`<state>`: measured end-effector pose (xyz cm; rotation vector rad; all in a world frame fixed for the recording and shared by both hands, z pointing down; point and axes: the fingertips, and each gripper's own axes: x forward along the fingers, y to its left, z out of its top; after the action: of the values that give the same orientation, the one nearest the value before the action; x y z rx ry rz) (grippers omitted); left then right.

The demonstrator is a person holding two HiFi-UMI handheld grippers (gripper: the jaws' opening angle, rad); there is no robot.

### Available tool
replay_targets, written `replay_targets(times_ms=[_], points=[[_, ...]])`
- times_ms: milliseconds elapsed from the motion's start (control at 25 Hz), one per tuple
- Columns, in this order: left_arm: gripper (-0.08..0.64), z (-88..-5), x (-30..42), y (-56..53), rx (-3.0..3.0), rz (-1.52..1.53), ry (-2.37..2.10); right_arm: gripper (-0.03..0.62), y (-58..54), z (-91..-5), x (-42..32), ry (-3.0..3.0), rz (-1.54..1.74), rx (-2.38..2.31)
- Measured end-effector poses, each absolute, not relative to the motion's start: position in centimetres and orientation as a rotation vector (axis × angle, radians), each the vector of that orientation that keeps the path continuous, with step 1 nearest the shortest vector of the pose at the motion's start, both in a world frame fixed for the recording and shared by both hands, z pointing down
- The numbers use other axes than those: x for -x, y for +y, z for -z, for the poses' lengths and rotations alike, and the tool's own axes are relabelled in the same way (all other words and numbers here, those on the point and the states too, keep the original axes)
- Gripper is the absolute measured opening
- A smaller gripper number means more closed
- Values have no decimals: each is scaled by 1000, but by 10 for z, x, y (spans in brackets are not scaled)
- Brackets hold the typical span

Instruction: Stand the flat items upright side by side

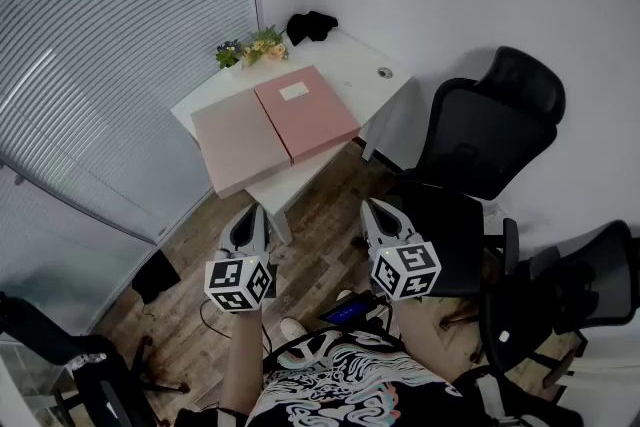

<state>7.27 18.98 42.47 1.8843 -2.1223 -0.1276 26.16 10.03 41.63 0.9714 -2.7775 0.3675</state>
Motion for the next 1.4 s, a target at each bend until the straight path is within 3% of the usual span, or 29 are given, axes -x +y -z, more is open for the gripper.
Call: replay_targets(times_ms=[520, 640, 720, 1040, 1400], points=[[21, -423, -61, 210, -1876, 209, -2098, 5, 119, -398, -259, -2876, -454, -1030], [126, -428, -62, 214, -1879, 264, -2019, 101, 124, -399, -258, -2896, -525, -1005], [149, -431, -65, 217, -1898, 272, -1989, 116, 128, -402, -259, -2896, -570, -1004], [153, -448, -73, 206, -1926, 232, -1923, 168, 114, -430, -273, -2825, -822, -1075], [158, -471, -57, 109, -1896, 182, -1927, 221, 8, -466, -252, -2795, -1102, -1024]])
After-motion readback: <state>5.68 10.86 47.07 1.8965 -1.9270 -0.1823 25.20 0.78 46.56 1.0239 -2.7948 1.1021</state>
